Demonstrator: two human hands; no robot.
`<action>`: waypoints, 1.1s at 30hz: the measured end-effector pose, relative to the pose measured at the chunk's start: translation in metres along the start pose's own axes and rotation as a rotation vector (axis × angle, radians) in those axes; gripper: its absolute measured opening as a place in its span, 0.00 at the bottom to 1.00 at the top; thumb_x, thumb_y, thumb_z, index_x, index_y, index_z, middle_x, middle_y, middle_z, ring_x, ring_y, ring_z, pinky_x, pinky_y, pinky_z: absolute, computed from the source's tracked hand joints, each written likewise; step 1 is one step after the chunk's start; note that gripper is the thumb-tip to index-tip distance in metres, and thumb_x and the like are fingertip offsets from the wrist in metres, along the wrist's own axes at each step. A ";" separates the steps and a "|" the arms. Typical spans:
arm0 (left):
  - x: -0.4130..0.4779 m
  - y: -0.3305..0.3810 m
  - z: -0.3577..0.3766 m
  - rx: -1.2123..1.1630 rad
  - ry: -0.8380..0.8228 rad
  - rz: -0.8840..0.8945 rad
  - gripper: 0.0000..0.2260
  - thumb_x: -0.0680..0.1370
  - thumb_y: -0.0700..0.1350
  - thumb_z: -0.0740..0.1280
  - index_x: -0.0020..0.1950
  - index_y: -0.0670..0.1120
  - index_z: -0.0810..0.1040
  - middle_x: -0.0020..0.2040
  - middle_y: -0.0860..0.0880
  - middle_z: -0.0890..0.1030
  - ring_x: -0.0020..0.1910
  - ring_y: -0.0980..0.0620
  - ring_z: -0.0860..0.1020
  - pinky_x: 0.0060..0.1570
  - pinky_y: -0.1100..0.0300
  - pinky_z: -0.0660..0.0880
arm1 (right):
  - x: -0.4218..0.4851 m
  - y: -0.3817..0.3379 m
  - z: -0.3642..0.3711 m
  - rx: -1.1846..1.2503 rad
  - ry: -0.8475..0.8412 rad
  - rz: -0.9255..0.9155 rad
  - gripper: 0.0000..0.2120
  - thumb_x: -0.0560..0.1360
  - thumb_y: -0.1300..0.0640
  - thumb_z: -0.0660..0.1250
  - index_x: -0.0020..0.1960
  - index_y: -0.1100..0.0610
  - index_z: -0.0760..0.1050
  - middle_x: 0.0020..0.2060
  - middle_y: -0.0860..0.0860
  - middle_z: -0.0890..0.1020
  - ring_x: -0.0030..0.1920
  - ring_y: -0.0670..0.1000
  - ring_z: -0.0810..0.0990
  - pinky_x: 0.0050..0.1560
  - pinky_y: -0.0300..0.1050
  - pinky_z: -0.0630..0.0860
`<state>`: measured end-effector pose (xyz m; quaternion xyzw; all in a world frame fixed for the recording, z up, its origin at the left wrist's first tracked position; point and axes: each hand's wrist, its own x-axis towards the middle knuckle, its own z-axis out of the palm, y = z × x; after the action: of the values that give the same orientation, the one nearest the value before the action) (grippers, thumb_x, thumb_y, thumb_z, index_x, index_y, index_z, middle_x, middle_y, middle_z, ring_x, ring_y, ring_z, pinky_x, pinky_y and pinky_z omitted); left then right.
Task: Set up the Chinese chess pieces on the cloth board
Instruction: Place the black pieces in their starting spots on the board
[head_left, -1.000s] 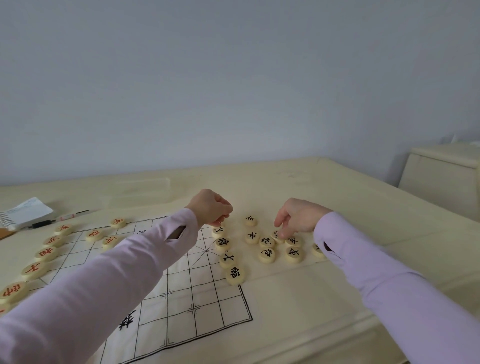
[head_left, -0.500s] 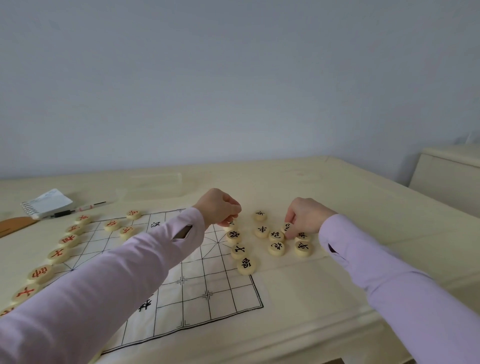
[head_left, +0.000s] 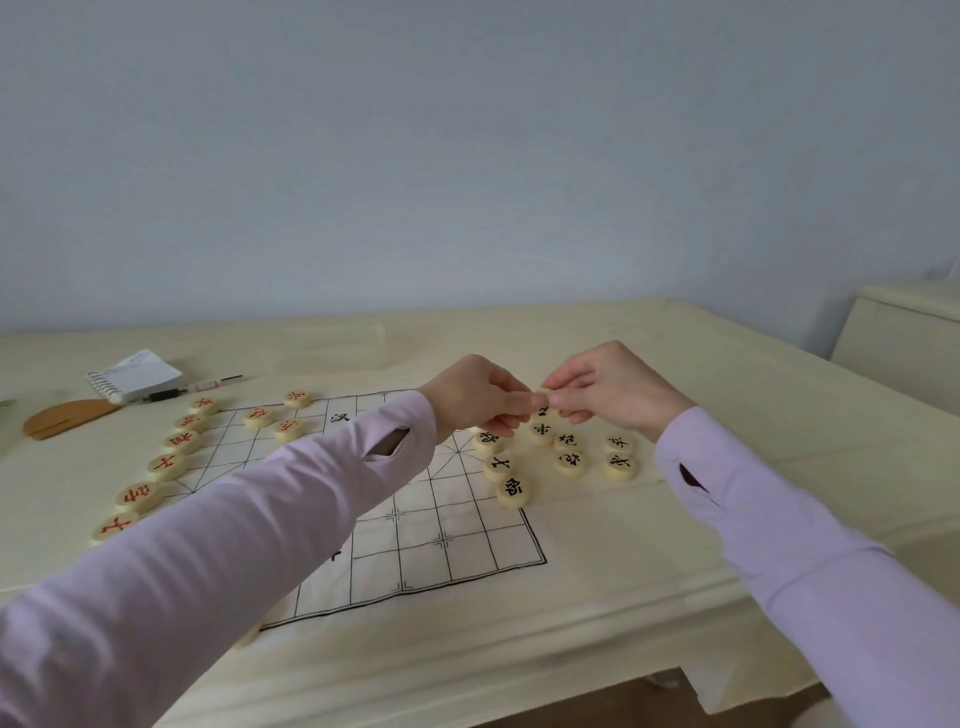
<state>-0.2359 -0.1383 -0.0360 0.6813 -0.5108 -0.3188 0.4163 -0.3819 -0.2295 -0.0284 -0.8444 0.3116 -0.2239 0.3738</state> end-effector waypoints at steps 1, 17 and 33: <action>-0.004 0.001 0.000 0.002 -0.011 -0.002 0.11 0.74 0.44 0.71 0.51 0.38 0.80 0.39 0.46 0.80 0.36 0.53 0.77 0.39 0.66 0.78 | -0.002 -0.003 0.002 0.020 -0.019 -0.003 0.08 0.73 0.64 0.70 0.52 0.62 0.79 0.34 0.51 0.81 0.34 0.47 0.79 0.38 0.35 0.77; -0.061 -0.015 0.011 0.036 -0.261 -0.327 0.09 0.77 0.44 0.68 0.37 0.42 0.79 0.28 0.51 0.78 0.21 0.60 0.73 0.24 0.70 0.72 | -0.045 0.003 0.024 0.144 -0.258 0.149 0.09 0.77 0.65 0.64 0.54 0.69 0.77 0.34 0.54 0.80 0.26 0.41 0.78 0.30 0.33 0.76; -0.055 -0.017 0.015 0.152 -0.125 -0.344 0.13 0.76 0.47 0.69 0.34 0.43 0.74 0.23 0.52 0.72 0.20 0.57 0.70 0.21 0.67 0.70 | -0.044 0.019 0.026 0.128 -0.136 0.193 0.04 0.77 0.63 0.64 0.46 0.61 0.78 0.34 0.54 0.79 0.28 0.45 0.76 0.27 0.33 0.74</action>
<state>-0.2568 -0.0872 -0.0577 0.7669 -0.4342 -0.3874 0.2706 -0.4036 -0.1958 -0.0656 -0.7981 0.3503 -0.1486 0.4672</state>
